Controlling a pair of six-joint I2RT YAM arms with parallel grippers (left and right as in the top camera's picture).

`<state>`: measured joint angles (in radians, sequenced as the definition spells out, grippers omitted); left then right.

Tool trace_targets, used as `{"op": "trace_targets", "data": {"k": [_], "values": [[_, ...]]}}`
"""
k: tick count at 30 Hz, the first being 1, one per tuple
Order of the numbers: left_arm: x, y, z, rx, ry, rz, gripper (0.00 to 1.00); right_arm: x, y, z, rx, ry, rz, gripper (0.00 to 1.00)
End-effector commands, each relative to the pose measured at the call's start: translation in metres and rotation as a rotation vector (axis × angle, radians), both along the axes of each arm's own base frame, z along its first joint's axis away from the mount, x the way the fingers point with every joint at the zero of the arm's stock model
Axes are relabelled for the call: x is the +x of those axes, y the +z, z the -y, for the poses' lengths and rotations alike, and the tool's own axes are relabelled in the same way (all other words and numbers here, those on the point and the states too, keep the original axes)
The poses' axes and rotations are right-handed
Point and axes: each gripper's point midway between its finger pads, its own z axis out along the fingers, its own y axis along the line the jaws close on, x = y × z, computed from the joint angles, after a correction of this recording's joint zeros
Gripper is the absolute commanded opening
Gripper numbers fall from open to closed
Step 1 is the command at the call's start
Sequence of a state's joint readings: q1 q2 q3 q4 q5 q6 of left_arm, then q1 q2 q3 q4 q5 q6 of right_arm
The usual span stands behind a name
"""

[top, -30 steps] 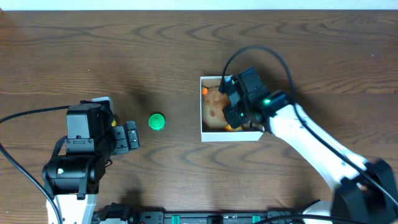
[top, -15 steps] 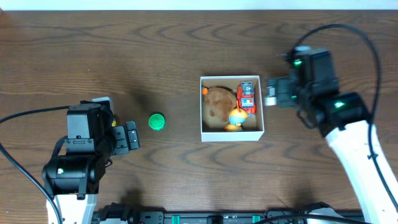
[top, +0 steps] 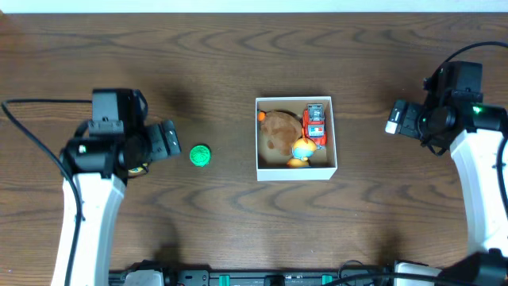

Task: Pack container
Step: 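Move the left gripper down onto the yellow lettered ball and grasp it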

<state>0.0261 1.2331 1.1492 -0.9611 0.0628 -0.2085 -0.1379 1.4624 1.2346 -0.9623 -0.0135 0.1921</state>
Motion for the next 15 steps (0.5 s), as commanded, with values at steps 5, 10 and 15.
{"op": "trace_targets", "data": {"k": [5, 10, 15], "values": [[0.004, -0.037, -0.060, -0.006, 0.268, -0.150, 0.98, -0.002, -0.018, -0.005, 0.046, 0.007, -0.060, 0.99], [0.008, -0.082, -0.070, -0.062, 0.292, -0.289, 0.98, -0.002, -0.018, -0.007, 0.054, 0.010, -0.059, 0.99], [0.007, -0.121, -0.069, -0.076, 0.292, -0.411, 0.98, -0.002, -0.018, -0.007, 0.054, 0.010, -0.060, 0.99]]}}
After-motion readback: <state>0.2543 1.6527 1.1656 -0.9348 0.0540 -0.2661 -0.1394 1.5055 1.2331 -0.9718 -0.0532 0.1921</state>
